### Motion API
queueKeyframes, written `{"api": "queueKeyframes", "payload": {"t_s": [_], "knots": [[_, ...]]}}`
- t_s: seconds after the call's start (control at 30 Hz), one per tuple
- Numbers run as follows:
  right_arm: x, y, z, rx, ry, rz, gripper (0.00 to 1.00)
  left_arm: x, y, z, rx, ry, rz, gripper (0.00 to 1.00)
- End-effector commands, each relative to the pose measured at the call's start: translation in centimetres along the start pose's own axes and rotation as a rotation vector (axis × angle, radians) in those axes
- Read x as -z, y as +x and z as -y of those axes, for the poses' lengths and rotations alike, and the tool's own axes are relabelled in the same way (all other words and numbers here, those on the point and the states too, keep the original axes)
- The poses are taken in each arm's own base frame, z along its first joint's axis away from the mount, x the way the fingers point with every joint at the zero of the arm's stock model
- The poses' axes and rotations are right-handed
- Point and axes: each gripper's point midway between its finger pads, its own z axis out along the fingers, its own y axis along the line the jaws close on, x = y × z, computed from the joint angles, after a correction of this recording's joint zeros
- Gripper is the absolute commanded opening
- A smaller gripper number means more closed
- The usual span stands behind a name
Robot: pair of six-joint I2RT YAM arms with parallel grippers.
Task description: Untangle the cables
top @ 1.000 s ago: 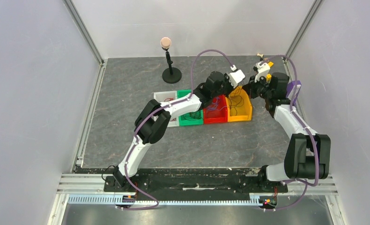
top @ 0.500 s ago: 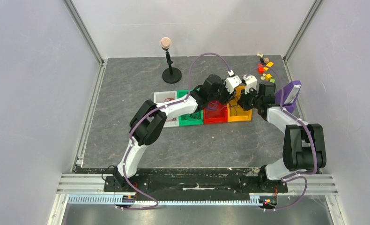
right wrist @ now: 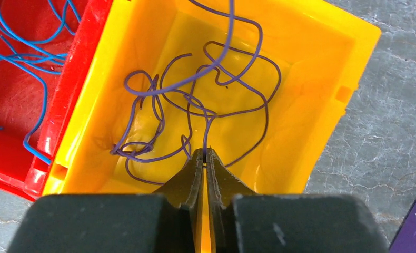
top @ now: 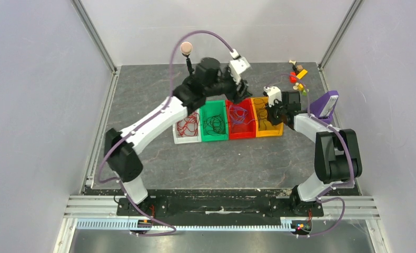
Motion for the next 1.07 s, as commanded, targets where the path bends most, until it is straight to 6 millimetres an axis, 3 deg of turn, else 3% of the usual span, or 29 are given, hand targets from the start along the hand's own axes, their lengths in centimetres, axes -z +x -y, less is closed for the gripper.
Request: {"api": "queueKeyframes", "payload": {"t_s": [0.0, 0.17, 0.33, 0.47, 0.57, 0.63, 0.73, 0.87, 1.03], "knots": [[0.6, -1.6, 0.6, 0.023, 0.030, -0.019, 0.10, 7.0, -1.5, -1.5, 0.079, -0.040, -0.052, 0.68], [3.3, -5.2, 0.7, 0.029, 0.040, 0.060, 0.33, 14.8, -0.2, -3.8, 0.244, -0.096, -0.131, 0.76], [6.4, -7.1, 1.3, 0.058, 0.091, 0.084, 0.75, 21.0, 3.2, -5.5, 0.369, -0.206, -0.256, 0.78], [9.9, -8.8, 1.0, 0.081, 0.081, 0.142, 0.98, 26.0, 5.8, -7.0, 0.391, -0.304, -0.376, 0.80], [13.2, -10.3, 0.0, 0.111, 0.063, 0.207, 0.98, 29.3, 9.3, -7.8, 0.474, -0.401, -0.505, 0.81], [14.6, -10.2, -0.8, 0.099, 0.047, 0.213, 0.98, 31.3, 10.9, -8.0, 0.504, -0.476, -0.552, 0.81], [15.4, -7.5, -2.2, 0.028, 0.017, 0.171, 0.98, 33.5, 12.7, -7.6, 0.491, -0.571, -0.564, 0.82], [14.5, -2.1, -4.2, -0.047, -0.010, 0.125, 0.98, 34.2, 15.6, -5.9, 0.537, -0.619, -0.578, 0.83], [14.1, -0.3, -5.1, -0.093, -0.031, 0.119, 0.98, 34.9, 17.9, -6.2, 0.593, -0.727, -0.605, 0.83]]}}
